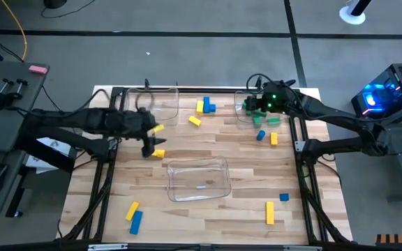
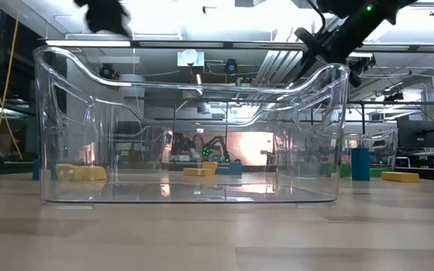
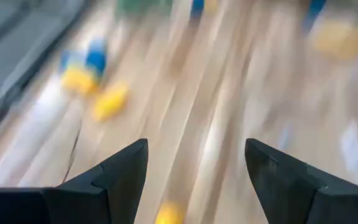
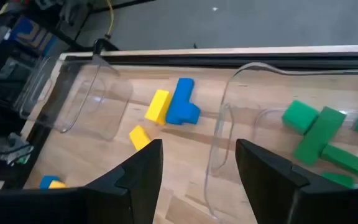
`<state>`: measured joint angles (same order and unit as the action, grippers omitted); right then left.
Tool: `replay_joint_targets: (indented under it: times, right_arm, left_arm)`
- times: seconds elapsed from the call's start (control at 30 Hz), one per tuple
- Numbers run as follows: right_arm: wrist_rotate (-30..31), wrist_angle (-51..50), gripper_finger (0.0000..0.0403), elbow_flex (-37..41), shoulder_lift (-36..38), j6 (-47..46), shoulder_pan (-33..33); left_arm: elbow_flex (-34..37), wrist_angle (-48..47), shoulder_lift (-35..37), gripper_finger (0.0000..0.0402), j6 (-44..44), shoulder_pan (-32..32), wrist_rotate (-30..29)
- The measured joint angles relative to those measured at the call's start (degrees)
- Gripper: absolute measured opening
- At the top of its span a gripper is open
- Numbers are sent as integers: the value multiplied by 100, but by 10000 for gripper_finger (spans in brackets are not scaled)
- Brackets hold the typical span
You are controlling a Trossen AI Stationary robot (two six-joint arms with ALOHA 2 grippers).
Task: Sort blocks
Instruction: Put the blue block into the top left transparent bin
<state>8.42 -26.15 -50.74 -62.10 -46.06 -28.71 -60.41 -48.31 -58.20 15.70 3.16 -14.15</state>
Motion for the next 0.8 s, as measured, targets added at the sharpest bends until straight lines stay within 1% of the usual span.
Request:
replay_joint_targets:
  times: [0.03, 0.1, 0.17, 0.2, 0.3, 0.43, 0.57, 0.67, 0.8]
  right_arm:
    - [-23, 4, 199, 0, -7, 0, 32]
    - [-47, -49, 199, 0, -12, 0, 117]
    - [-49, -129, 199, 0, -23, 2, 213]
    - [-48, -162, 199, 0, -46, 2, 263]
    - [-44, -182, 199, 0, -157, 2, 378]
    - [-37, -163, 199, 0, -414, 0, 463]
    - [-39, -93, 199, 0, -722, -27, 549]
    - [-48, -49, 199, 0, -917, -6, 648]
    - [-52, -55, 199, 0, -1099, 2, 798]
  left_arm:
    - [-96, -606, -125, 255, 51, 1, 0]
    - [-51, -1587, -311, 255, 151, -36, 13]
    - [160, -2187, -453, 255, 69, -72, 11]
    - [304, -2259, -509, 255, -55, -101, 11]
    - [774, -2010, -660, 255, -596, -225, 31]
    - [1167, -1524, -1006, 255, -1434, -523, 217]
    - [1238, -1464, -1462, 255, -2315, -858, 566]
    - [1238, -1449, -1686, 255, -3045, -995, 785]
    - [1238, -1397, -1826, 255, -3380, -1106, 954]
